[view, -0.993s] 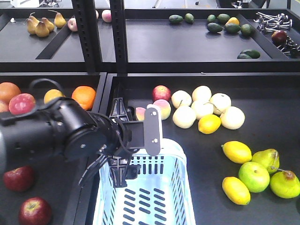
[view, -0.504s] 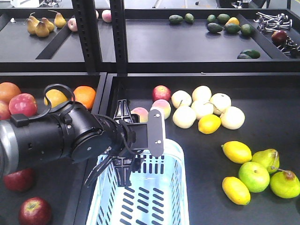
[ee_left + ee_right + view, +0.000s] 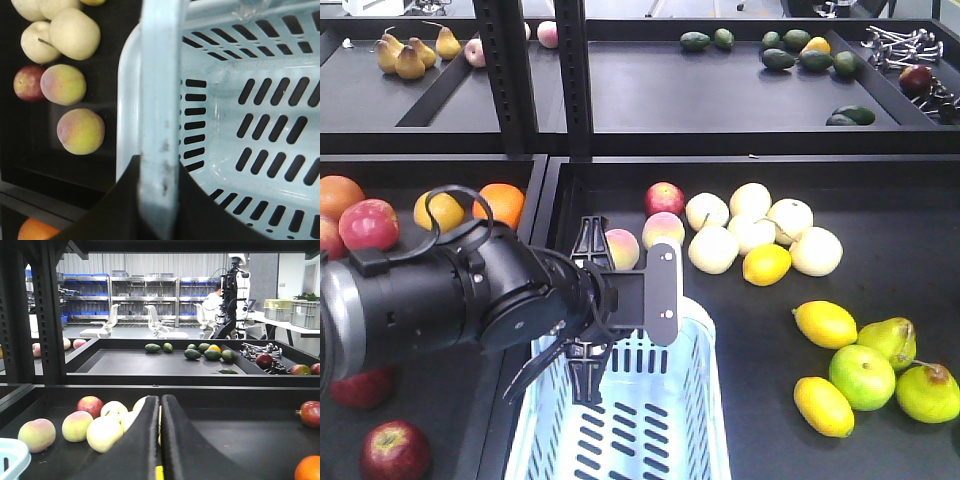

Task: Pick three apples into basket with both arms
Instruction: 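Lift the light-blue basket by its handle with the left gripper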

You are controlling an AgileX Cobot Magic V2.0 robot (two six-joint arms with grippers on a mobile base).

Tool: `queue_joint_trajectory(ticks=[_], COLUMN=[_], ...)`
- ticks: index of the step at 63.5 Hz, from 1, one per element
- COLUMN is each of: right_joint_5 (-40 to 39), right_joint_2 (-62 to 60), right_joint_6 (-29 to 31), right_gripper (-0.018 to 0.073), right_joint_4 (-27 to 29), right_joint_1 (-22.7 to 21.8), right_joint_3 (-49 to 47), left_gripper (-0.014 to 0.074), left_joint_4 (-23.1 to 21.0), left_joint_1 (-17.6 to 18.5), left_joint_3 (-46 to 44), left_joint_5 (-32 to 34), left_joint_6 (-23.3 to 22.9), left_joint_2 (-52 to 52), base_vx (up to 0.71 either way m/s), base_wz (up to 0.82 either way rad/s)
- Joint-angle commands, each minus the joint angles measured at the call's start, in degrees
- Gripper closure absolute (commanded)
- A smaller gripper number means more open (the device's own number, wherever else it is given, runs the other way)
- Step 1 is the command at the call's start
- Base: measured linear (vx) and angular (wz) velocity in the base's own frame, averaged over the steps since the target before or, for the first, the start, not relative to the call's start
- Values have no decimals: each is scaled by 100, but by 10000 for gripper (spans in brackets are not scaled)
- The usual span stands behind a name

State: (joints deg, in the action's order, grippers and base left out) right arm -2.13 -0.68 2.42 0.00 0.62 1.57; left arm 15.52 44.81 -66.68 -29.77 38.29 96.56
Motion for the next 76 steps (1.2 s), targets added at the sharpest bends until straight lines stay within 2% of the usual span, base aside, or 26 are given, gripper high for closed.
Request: queue_joint_trajectory(ticks=[1,15,32,39,48,60,76], right_joint_5=[-459,-459,-459,-459,-459,-459,-459], right_joint_2=[-75,-75,-75,-75,-75,-75,-75], right_joint_6=[17,17,17,17,17,17,17], right_gripper=[568,568,568,568,568,568,568], right_joint_4=[0,0,0,0,0,0,0], right_joint_1=[2,2,2,2,2,2,2], right_joint_3=[82,82,82,82,82,82,82], left_gripper=[604,604,604,604,604,604,604], left_joint_4=[41,325,1179,1381,1416,1421,1421], left_joint_1=[31,16,16,16,16,16,16], left_joint_3=[-435,-1228,-2071,-2273,-2406,-2413,-2413], left_joint_5=[-111,-604,-1640,-1954,-2112,-2412,-2676], left_joint_6=[-291,-384,-367,-367,-335,-67,-83], left_joint_2=[-270,-593,-1151,-1442,-1857,-2470,-2977], base_vx=[0,0,0,0,0,0,0], base_wz=[0,0,0,0,0,0,0])
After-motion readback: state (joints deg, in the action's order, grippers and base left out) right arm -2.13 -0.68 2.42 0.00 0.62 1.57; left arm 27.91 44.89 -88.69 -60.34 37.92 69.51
